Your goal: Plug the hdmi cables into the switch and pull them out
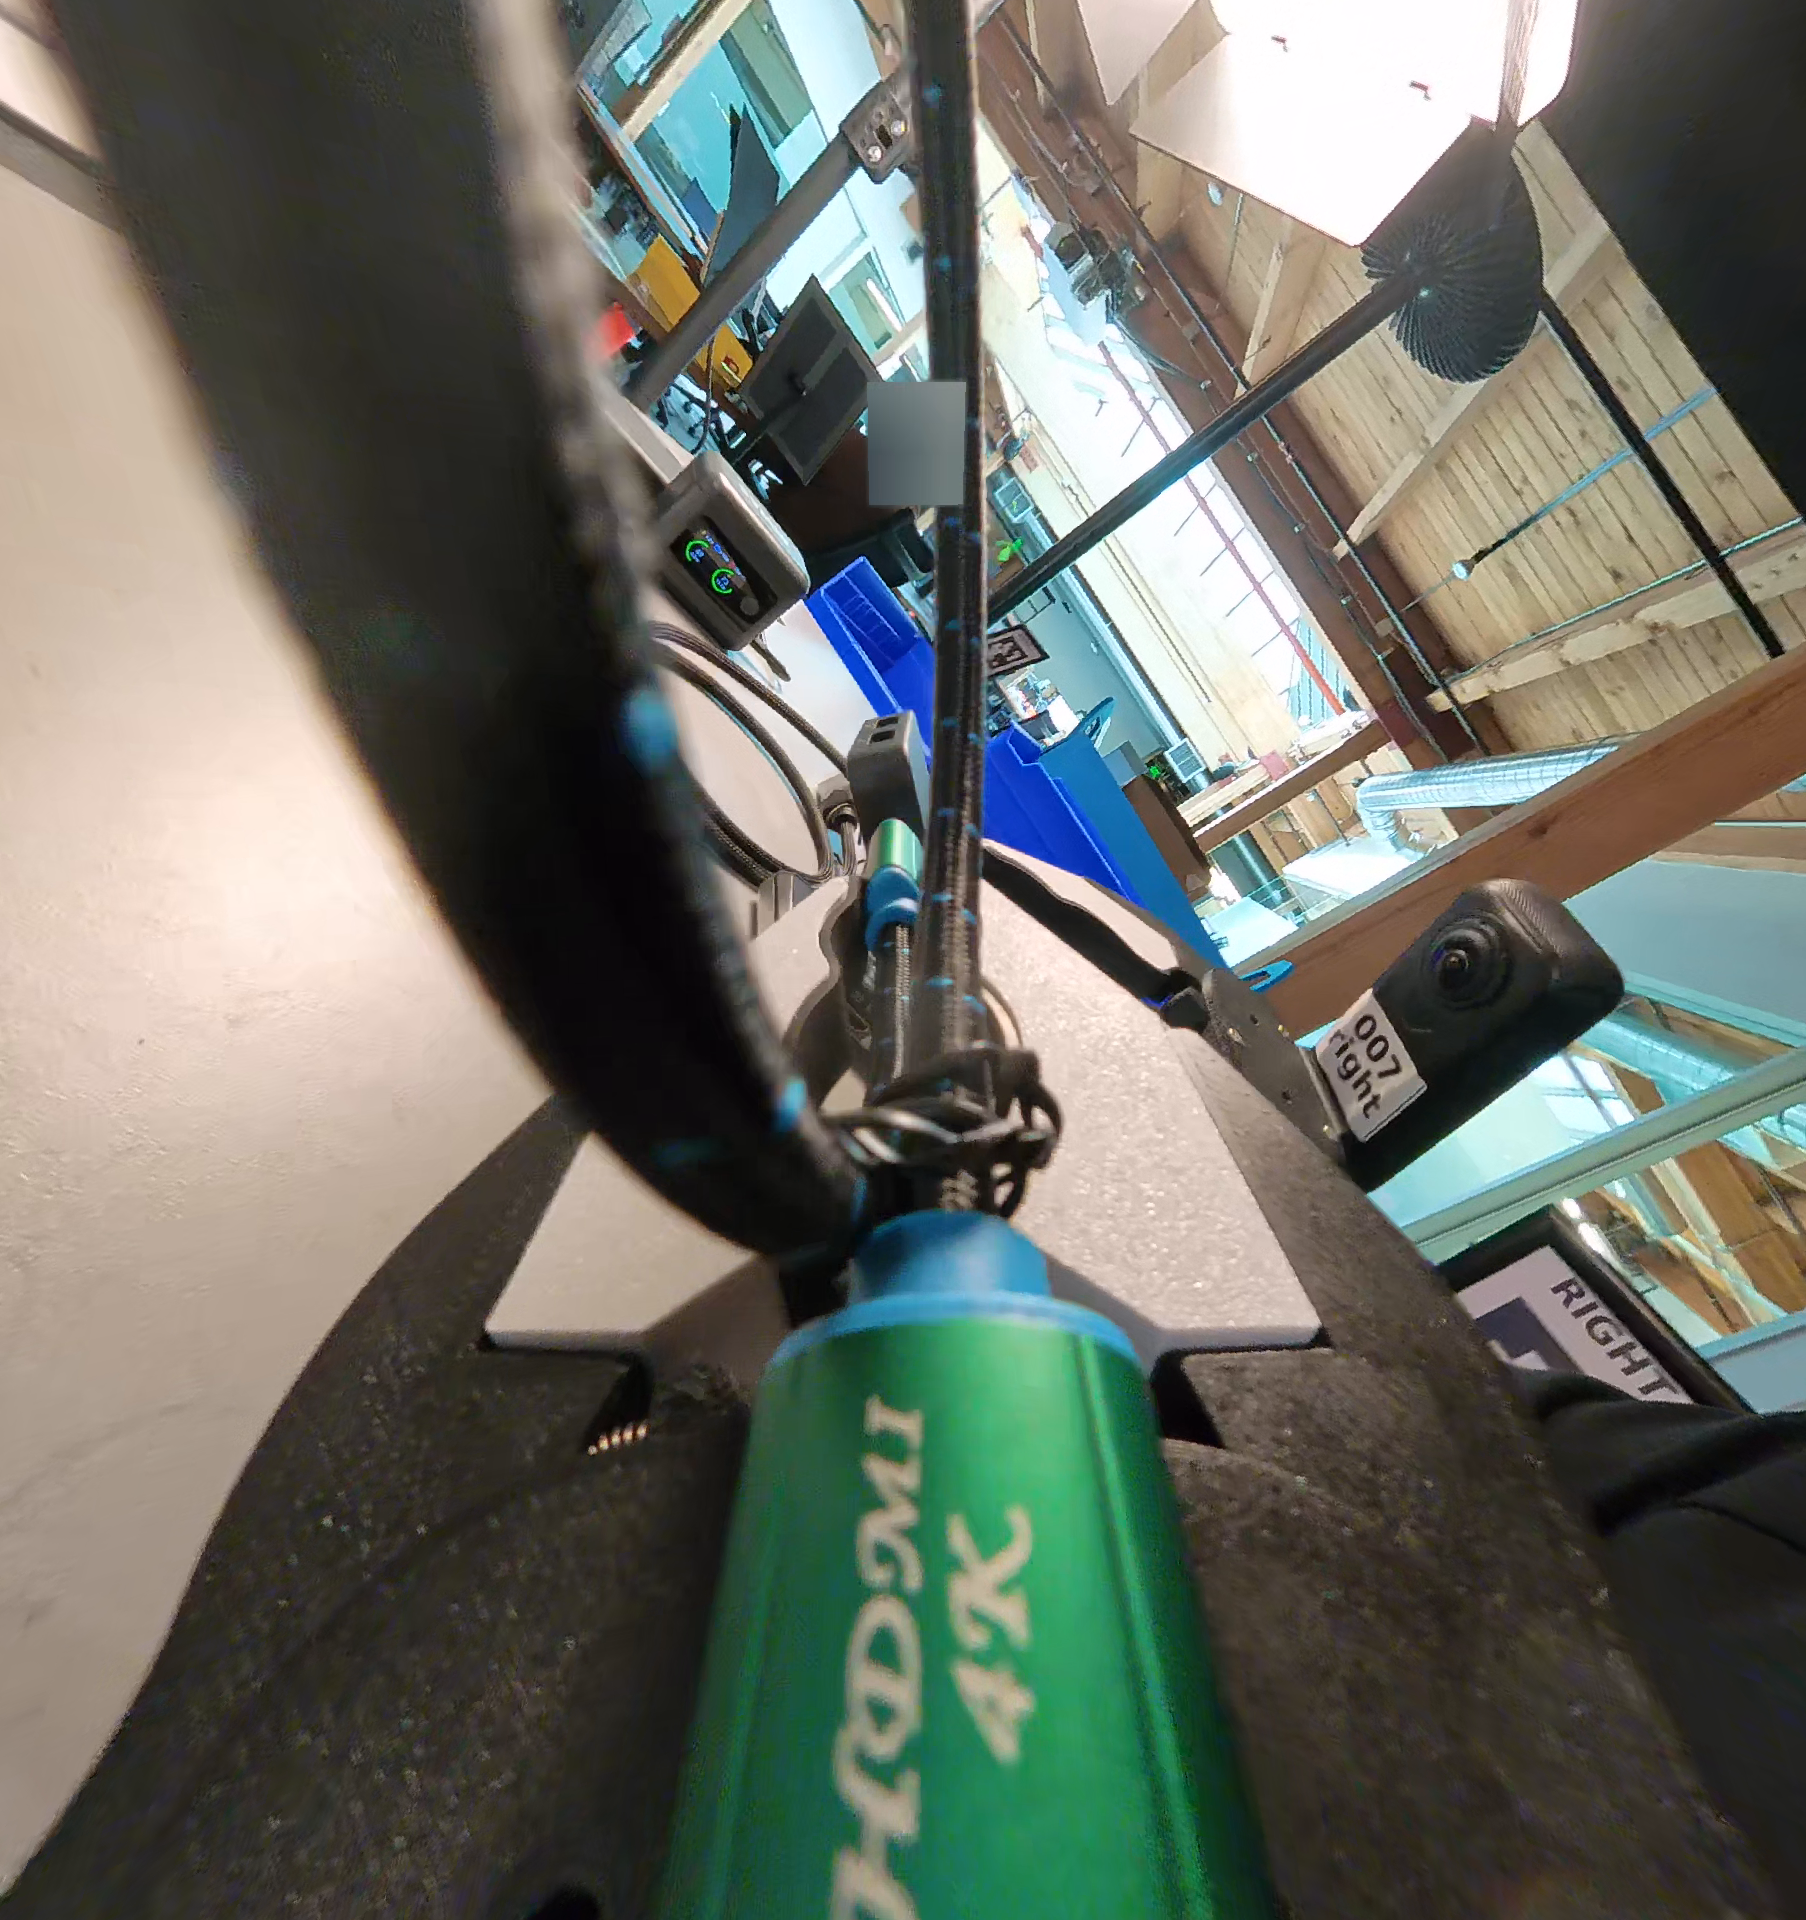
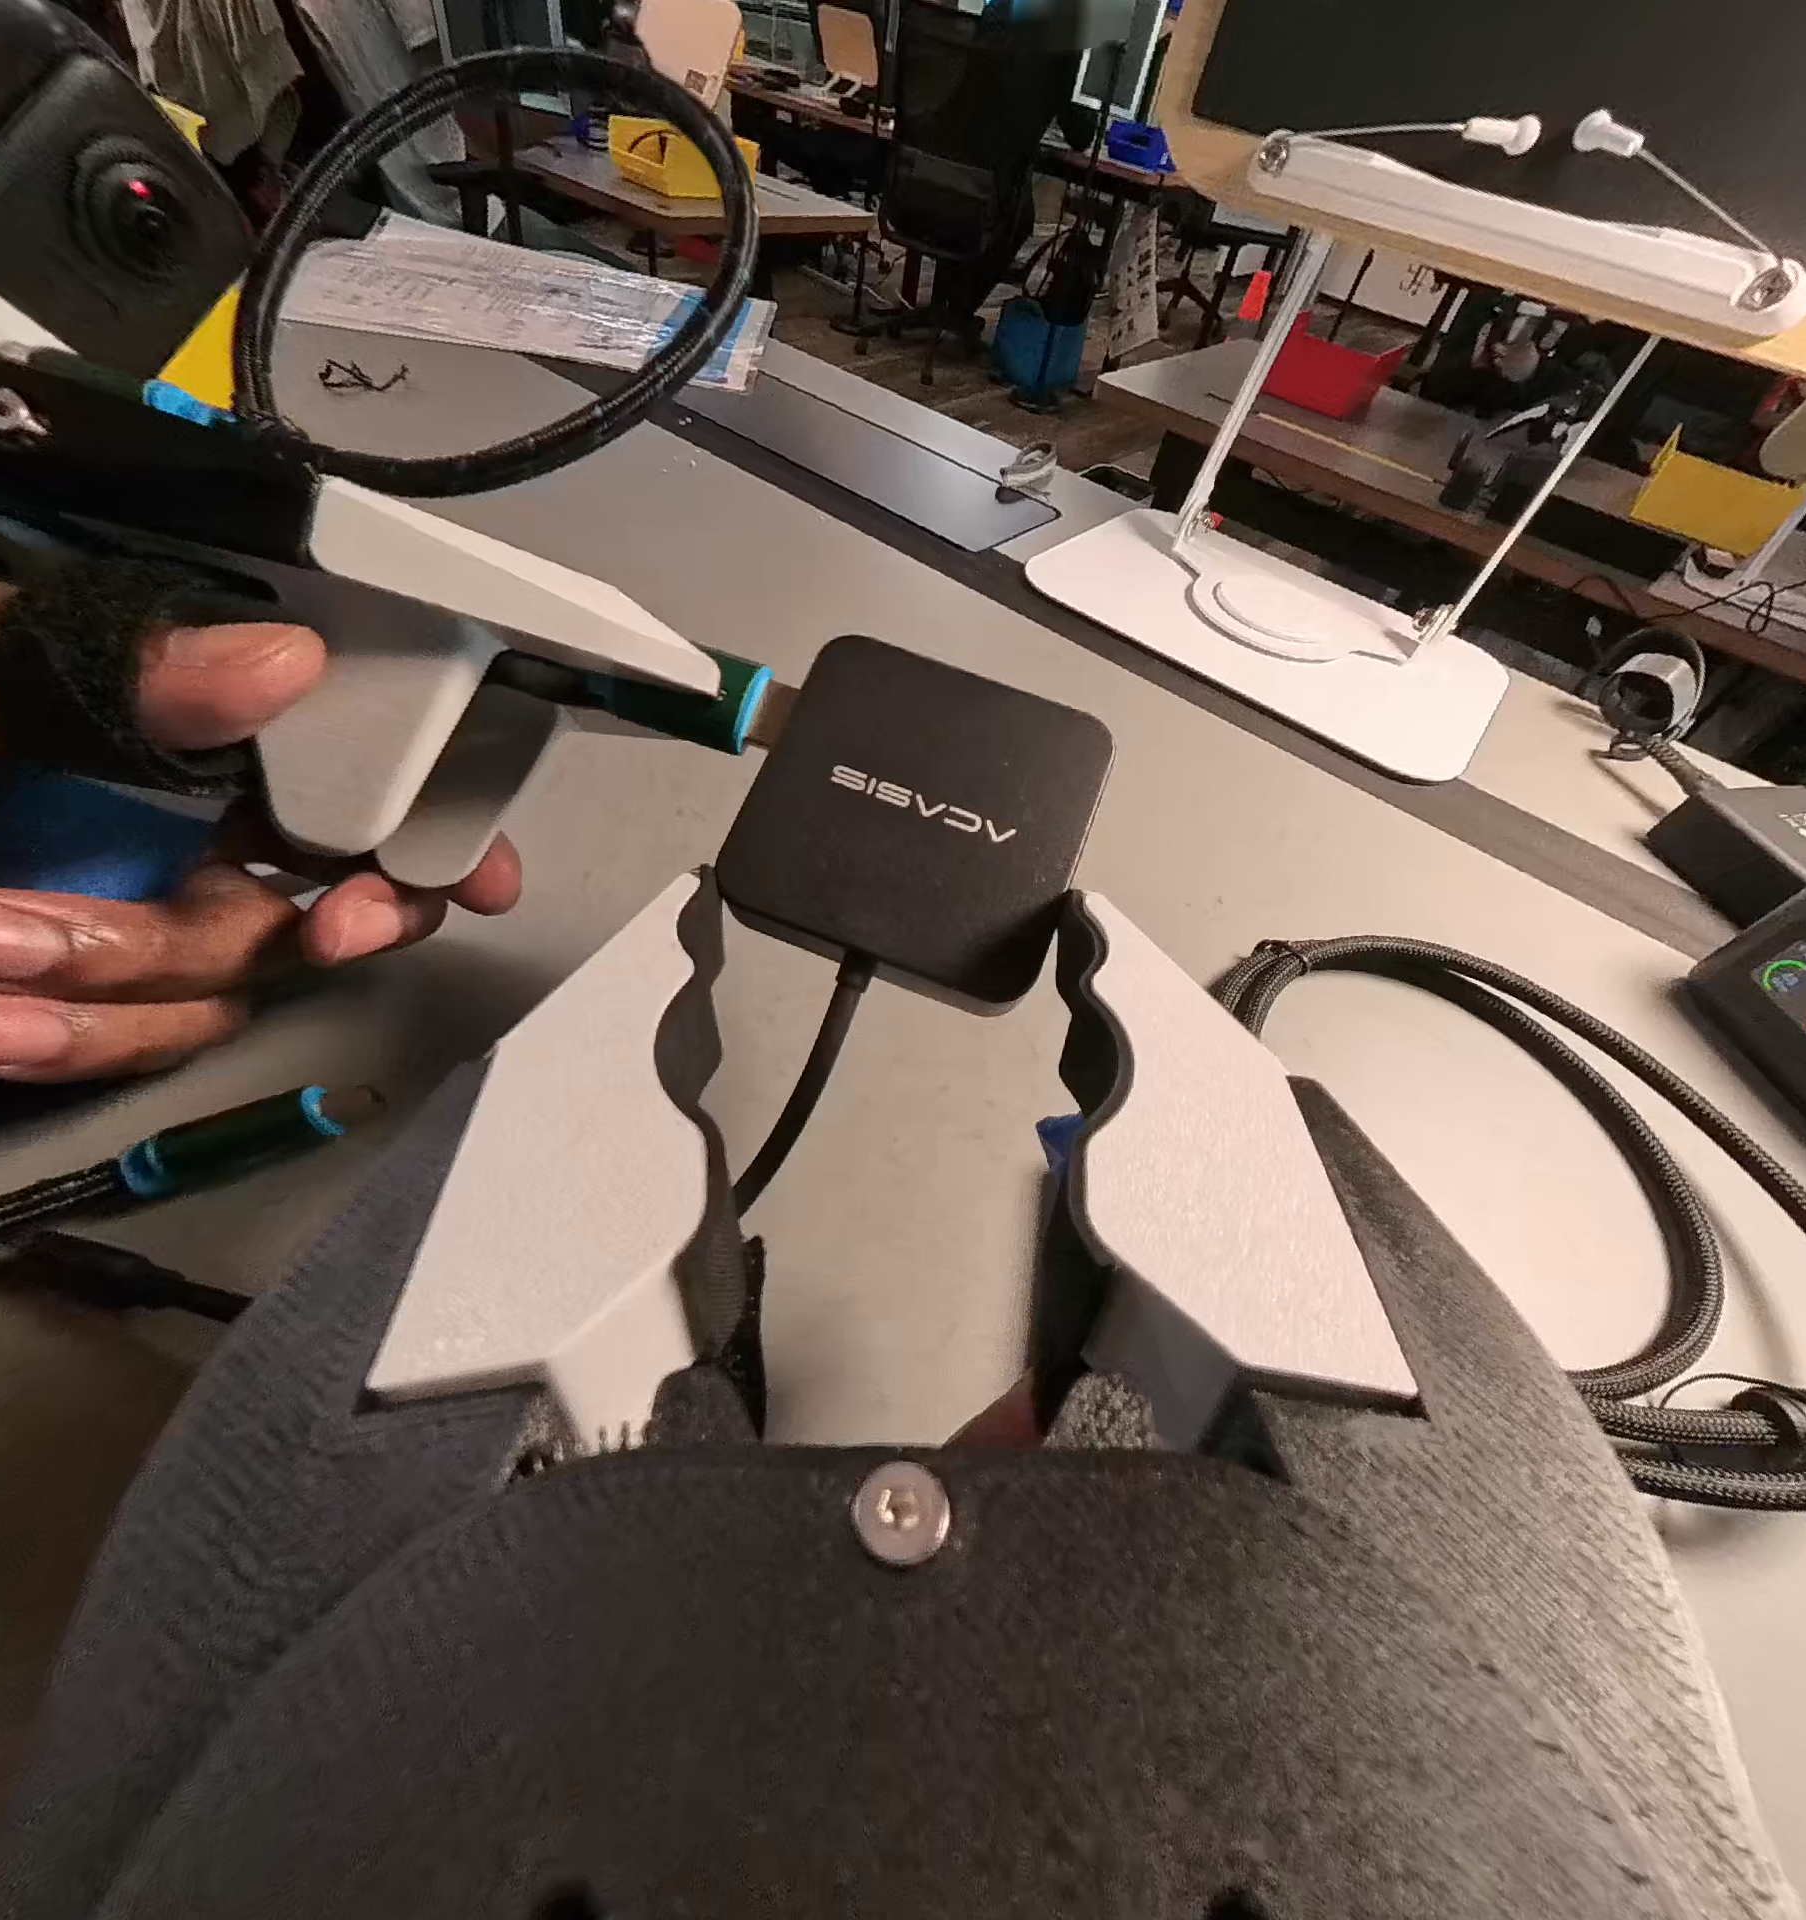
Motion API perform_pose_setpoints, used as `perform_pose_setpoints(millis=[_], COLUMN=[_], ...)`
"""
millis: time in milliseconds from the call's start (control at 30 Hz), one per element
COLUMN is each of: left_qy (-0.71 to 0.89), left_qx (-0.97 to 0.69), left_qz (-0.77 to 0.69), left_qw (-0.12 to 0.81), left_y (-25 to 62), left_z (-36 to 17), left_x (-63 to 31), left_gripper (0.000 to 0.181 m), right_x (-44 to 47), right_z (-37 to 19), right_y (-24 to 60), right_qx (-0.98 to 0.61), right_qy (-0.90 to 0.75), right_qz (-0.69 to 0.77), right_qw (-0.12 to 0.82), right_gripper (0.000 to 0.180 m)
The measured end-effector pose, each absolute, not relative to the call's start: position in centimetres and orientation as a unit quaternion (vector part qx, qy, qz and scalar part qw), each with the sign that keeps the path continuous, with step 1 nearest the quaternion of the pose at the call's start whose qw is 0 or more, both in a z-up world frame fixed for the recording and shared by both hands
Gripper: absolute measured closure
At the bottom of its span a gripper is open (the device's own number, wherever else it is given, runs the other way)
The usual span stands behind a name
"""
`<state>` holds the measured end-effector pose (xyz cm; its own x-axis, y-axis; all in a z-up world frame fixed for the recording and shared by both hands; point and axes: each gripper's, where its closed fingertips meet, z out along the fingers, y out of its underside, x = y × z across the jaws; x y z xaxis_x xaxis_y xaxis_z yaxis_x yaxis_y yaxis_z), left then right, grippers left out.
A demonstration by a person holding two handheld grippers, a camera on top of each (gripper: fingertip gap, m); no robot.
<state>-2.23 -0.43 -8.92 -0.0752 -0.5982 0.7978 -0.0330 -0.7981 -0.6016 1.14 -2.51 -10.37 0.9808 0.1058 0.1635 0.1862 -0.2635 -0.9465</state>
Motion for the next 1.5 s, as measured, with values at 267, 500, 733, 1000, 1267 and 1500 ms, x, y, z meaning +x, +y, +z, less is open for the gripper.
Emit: perform_pose_setpoints(millis=[267,500,733,1000,1267,1500], left_qy=[0.206,0.252,0.286,0.305,0.306,0.313], left_qx=[-0.637,-0.634,-0.625,-0.635,-0.639,-0.627], left_qz=[-0.726,-0.713,-0.712,-0.693,-0.686,-0.698], left_qw=[0.156,0.162,0.144,0.153,0.168,0.149], left_y=[-0.4,-0.2,-1.4,-1.8,-1.8,-2.2], left_z=[-8.6,-8.5,-8.6,-9.2,-9.2,-8.9], left_x=[-2.3,-2.6,-2.3,-2.1,-2.2,-2.3], left_gripper=[0.169,0.165,0.167,0.173,0.168,0.168], right_x=[0.7,1.1,1.6,1.5,1.1,0.8], right_z=[-9.9,-9.3,-10.0,-10.6,-9.8,-9.3], right_y=[-2.6,-3.0,-3.2,-3.1,-3.2,-3.6], right_qx=[-0.782,-0.761,-0.769,-0.771,-0.758,-0.747], right_qy=[-0.102,-0.204,-0.248,-0.253,-0.242,-0.257], right_qz=[-0.035,-0.061,-0.067,-0.070,-0.056,-0.043], right_qw=[0.614,0.613,0.585,0.580,0.603,0.612], right_gripper=[0.115,0.129,0.122,0.110,0.110,0.110])
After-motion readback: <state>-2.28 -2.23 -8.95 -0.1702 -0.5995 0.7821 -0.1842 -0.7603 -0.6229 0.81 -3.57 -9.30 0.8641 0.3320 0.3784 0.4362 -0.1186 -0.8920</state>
